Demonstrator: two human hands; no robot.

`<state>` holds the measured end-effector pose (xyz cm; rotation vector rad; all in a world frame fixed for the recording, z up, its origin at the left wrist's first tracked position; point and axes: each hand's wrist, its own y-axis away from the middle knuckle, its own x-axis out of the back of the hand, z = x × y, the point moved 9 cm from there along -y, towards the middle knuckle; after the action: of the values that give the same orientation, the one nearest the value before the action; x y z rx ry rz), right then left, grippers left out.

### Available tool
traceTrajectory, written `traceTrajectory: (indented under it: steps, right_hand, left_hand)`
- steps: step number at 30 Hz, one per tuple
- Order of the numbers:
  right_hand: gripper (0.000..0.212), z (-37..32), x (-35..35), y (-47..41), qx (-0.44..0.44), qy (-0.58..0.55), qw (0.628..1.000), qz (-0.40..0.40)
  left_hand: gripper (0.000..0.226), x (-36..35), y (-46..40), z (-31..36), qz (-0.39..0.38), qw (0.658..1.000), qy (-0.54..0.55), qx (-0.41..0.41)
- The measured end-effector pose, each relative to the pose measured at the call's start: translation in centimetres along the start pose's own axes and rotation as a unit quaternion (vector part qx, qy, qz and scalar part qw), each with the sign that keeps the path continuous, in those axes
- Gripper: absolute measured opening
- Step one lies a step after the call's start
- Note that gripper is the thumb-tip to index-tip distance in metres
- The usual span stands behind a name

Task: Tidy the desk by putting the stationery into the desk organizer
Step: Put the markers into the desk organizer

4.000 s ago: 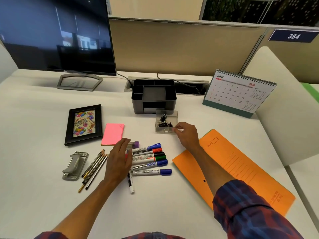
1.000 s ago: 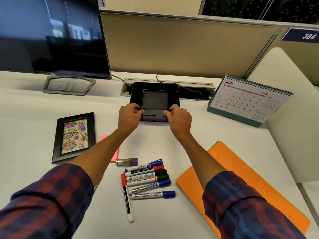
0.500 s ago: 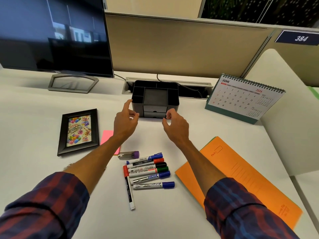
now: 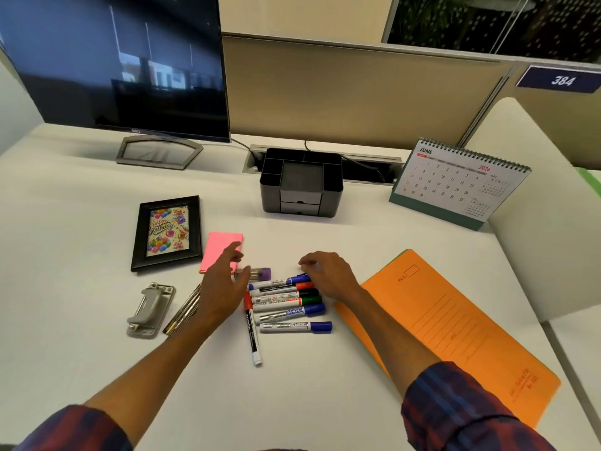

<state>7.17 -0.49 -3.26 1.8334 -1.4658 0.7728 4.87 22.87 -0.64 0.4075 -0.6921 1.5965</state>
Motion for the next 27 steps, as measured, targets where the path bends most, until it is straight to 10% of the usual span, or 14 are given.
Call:
traceTrajectory:
  steps: [27]
  right_hand:
    - [0.004, -0.3, -0.6, 2.5, 0.019, -0.037, 0.999, -0.008]
  left_hand:
    - [0.065, -2.4, 8.2, -4.7, -0.113, 0.964, -0.236, -0.052]
